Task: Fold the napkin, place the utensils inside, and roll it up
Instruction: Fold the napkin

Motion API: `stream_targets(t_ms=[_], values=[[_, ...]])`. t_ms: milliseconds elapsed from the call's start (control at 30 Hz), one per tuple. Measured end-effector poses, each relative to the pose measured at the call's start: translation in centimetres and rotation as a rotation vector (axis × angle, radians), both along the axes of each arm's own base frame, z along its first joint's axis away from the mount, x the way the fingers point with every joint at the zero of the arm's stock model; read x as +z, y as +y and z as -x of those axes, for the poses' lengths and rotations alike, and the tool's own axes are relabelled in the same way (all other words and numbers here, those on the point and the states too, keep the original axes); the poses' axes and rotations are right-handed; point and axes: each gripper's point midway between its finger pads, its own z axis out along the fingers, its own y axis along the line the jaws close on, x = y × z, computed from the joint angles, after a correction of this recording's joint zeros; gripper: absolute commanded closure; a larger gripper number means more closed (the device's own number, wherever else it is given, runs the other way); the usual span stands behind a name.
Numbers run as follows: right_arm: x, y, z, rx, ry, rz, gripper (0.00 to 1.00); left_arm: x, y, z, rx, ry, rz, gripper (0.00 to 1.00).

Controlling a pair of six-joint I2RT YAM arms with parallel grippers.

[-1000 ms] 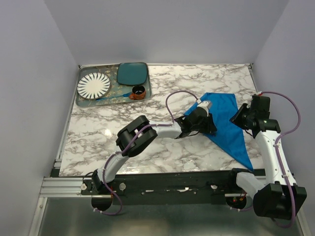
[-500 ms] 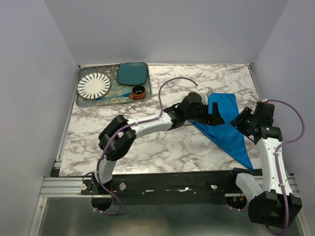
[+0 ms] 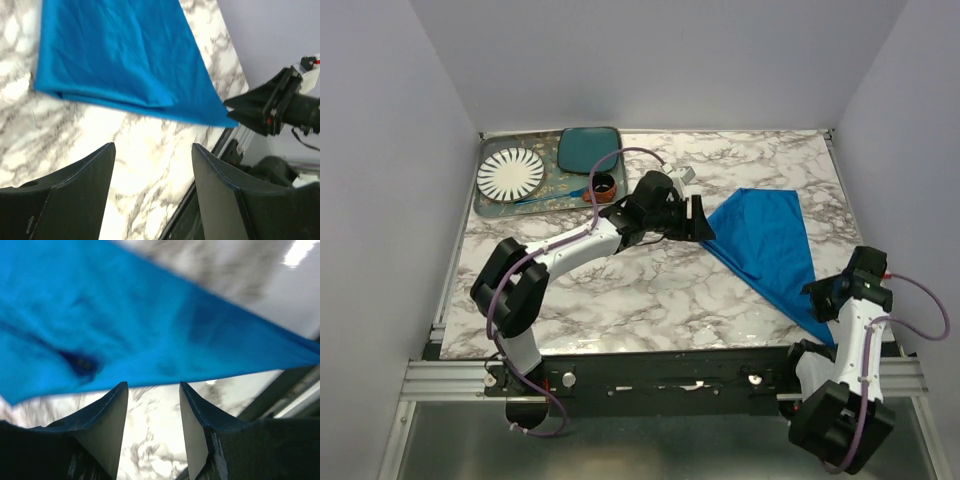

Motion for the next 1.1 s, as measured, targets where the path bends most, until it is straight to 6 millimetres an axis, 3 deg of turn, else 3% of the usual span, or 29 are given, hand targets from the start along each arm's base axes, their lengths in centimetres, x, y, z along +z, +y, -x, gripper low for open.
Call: stream_targets(t_ms=[67, 167, 333, 733, 933, 1100], values=[[-1.0, -1.4, 1.7, -0.148, 0.047, -0.013, 0.49, -0.4, 0.4, 1.3, -0.025, 0.014, -0.019, 0.28], [-1.7, -2.4, 3.6, -0.278, 0.101, -0.018, 0.5, 1.0, 0.6, 2.6, -0.058, -0.007, -0.011, 0.28], [-2.4, -3.0, 4.8, -0.367, 0.165, -0.029, 0.53, 3.8, 0.8, 3.3, -0.085, -0.056, 0.039, 0.28], [-3.8, -2.9, 5.8, -0.353, 0.297, -0.067, 0.65, 4.3, 1.7, 2.6, -0.1, -0.041, 0.068, 0.29], [-4.3, -2.7, 6.0, -0.346, 0.339, -0.087, 0.62, 4.9, 3.6, 1.2, -0.068, -0.049, 0.082, 0.29], [-4.6, -2.9, 5.8, -0.345, 0.349, -0.09, 0.53, 5.3, 4.5, 0.2, -0.049, -0.053, 0.103, 0.29]])
